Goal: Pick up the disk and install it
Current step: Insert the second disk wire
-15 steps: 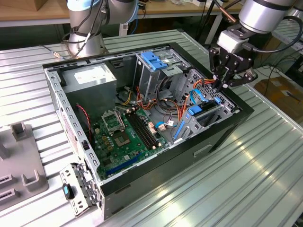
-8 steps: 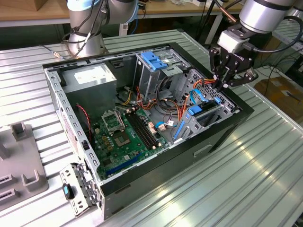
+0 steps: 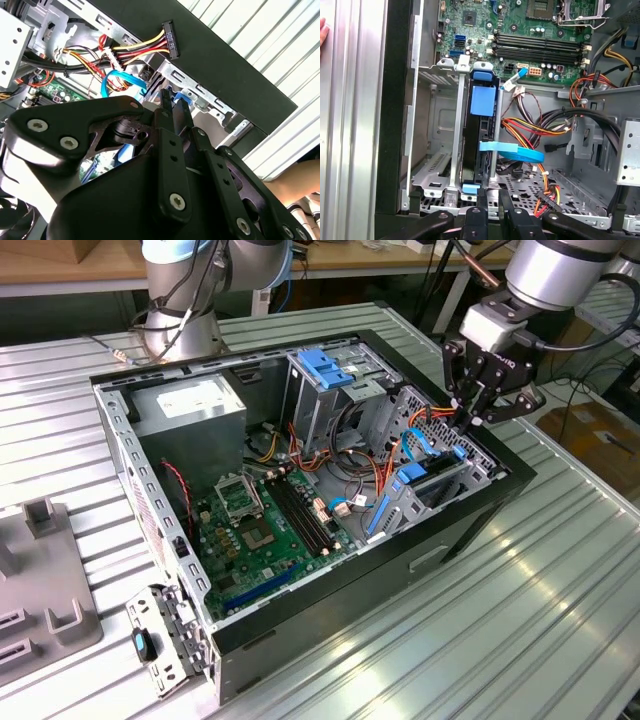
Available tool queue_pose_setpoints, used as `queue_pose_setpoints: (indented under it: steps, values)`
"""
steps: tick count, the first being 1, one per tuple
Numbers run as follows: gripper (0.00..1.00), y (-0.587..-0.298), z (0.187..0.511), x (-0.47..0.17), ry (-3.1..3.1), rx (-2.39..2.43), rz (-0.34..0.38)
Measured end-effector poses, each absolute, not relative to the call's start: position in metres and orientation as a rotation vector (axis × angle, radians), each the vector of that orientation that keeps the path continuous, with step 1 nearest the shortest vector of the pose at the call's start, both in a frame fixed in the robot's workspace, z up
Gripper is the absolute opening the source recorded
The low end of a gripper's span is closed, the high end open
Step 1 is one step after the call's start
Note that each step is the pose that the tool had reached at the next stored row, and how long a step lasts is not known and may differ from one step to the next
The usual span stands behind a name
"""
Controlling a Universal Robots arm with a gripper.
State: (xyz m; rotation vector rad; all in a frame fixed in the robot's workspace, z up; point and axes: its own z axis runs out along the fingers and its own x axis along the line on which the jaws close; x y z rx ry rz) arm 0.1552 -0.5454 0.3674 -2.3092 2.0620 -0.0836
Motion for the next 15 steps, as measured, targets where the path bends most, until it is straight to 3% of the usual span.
queue_pose_setpoints:
  steps: [15]
  values:
    - [0.24,-0.5454,0.3675,0.157,1.924,-2.422,-0.079]
